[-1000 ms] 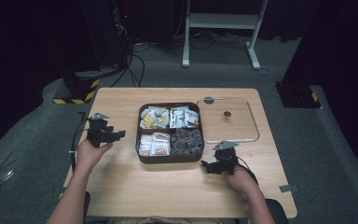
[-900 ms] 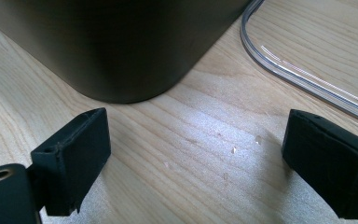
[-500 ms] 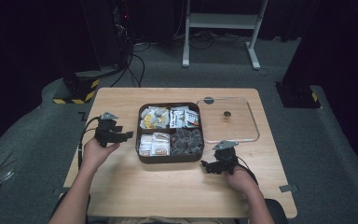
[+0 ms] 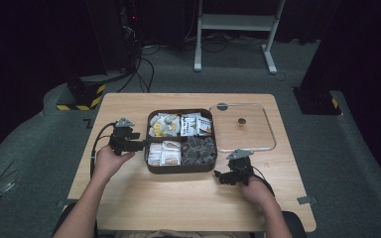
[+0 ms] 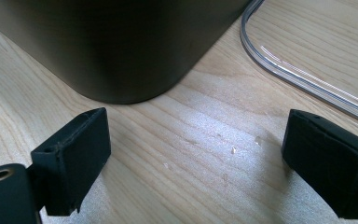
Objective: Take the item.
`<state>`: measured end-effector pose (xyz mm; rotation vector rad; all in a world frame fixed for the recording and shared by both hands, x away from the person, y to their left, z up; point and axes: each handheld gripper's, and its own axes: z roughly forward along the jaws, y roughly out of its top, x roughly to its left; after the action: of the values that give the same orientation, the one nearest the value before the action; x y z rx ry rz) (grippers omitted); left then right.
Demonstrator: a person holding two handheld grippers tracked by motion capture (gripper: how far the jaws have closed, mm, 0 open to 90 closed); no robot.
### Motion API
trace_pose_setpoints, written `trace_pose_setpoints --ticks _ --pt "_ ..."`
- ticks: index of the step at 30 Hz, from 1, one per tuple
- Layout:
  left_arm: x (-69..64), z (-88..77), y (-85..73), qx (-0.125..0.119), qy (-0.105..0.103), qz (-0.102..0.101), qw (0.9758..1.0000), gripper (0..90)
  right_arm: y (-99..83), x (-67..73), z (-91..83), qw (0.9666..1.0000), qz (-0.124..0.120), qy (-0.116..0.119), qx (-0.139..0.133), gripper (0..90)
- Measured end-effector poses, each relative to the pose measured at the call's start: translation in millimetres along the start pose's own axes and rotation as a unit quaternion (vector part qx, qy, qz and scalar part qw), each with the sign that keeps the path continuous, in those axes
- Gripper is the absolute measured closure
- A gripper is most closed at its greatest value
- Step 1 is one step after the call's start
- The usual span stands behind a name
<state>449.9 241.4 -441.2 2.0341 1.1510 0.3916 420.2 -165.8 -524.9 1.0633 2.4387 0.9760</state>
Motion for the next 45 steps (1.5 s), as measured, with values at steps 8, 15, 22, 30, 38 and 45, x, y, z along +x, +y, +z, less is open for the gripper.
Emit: trace_pose_setpoints --ticks 8,15,22,30,38,45 --pt "-9.1 11.1 4.7 0.004 -0.014 0.023 0.9996 43.5 -0.1 0.0 0.1 1.0 0.0 0.0 -0.001 7.8" --pt "-12.8 22.1 8.6 0.012 -0.016 0.043 0.9989 47.8 -0.1 0.0 0.1 1.0 0.0 0.0 -0.001 7.8" --pt "-19.7 32.8 12.5 0.008 -0.03 0.059 0.9978 50.1 -0.1 0.1 0.0 1.0 0.001 0.0 0.0 7.8" --pt "-23.5 50.2 15.6 0.026 -0.073 0.049 0.9958 56.1 -0.3 1.4 -0.5 1.0 0.006 -0.005 0.001 7.8" --pt "-26.8 65.9 17.2 0.047 -0.07 0.066 0.9942 60.7 -1.9 3.2 -1.9 0.9999 0.012 -0.011 0.0 7.9" --pt "-24.6 71.6 17.1 0.049 -0.063 0.092 0.9925 75.9 -2.8 3.7 -2.8 0.9999 0.012 -0.012 0.0 7.9"
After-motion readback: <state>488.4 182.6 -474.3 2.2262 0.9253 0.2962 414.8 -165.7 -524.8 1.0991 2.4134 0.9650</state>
